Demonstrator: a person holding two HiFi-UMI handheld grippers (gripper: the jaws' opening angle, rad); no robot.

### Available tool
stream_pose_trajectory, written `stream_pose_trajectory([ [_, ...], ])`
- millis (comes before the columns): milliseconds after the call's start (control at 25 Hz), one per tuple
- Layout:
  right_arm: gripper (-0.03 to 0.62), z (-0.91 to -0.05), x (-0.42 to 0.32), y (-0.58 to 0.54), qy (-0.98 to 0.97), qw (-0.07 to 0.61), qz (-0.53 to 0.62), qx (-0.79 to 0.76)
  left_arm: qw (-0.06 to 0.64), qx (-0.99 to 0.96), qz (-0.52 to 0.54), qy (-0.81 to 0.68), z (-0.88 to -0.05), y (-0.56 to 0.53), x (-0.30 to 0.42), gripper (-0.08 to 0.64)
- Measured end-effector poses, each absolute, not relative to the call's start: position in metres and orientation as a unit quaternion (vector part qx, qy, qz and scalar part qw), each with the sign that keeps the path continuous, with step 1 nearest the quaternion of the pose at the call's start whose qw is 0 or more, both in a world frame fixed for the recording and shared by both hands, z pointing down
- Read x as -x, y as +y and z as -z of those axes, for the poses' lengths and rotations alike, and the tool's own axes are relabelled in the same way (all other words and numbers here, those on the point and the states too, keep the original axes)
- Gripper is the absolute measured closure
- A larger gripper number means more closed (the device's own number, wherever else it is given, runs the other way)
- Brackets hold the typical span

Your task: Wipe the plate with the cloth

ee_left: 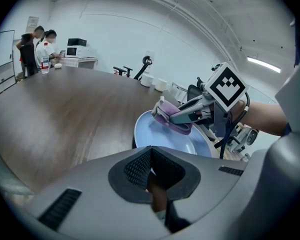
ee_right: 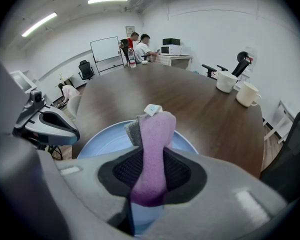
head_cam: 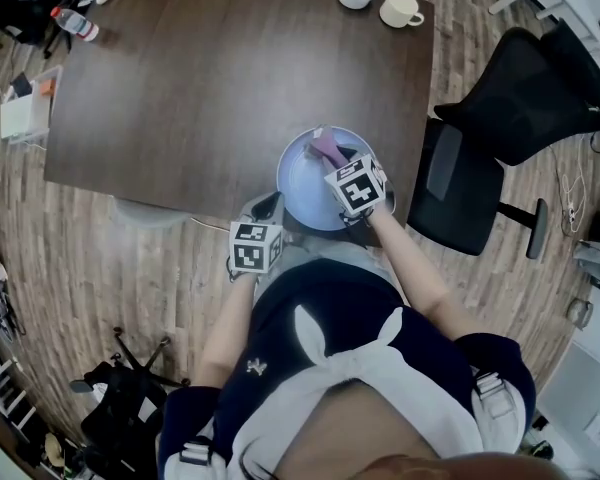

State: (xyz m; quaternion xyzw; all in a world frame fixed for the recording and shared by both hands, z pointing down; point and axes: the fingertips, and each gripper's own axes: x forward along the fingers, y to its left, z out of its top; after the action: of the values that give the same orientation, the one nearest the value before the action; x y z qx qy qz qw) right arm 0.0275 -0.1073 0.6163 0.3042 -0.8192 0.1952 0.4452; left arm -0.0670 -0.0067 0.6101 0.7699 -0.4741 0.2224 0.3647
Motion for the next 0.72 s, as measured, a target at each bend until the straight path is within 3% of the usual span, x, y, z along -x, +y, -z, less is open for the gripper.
stream_pose_trajectory([
  [720,0.474,-0.646,-0.022,-0.123,-0.793,0.486,-0.19,-0.314,0.386,-0.762,-0.256,-0.453,-0.64,-0.011,0.069,0.554],
])
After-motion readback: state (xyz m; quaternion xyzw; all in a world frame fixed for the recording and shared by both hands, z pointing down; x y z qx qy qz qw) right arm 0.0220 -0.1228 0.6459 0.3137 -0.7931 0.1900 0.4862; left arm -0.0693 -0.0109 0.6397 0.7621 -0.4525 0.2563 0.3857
